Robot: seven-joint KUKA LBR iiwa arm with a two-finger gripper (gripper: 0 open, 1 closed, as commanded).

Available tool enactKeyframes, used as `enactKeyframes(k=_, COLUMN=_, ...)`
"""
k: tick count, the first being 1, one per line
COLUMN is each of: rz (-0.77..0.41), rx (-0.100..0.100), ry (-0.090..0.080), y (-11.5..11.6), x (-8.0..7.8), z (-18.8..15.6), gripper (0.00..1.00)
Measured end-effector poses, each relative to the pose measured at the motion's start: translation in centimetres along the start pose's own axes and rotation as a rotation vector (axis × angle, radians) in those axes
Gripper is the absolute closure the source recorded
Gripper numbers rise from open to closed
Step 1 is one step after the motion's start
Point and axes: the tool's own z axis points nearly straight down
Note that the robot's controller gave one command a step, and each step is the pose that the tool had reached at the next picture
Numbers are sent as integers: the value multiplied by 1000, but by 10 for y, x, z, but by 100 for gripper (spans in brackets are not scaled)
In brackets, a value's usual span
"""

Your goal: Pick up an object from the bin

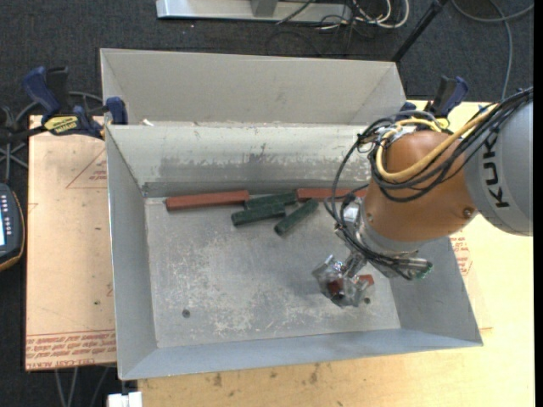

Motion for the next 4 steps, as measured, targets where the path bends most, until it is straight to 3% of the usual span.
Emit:
enactKeyframes(k=1, rz=0, rx=-4, ry=2, y=1, x=0, z=2, gripper=0)
enactKeyframes(k=2, rz=-47, rx=-8, ry=5, y=-15, x=-8, z=79, gripper=0)
enactKeyframes(k=3, rz=-47, rx=-4, ry=1, y=-16, x=-9, z=74, gripper=100)
enactKeyframes(k=4, rz=-434, rx=-5, ry=1, y=-11, x=8, z=74, gripper=100)
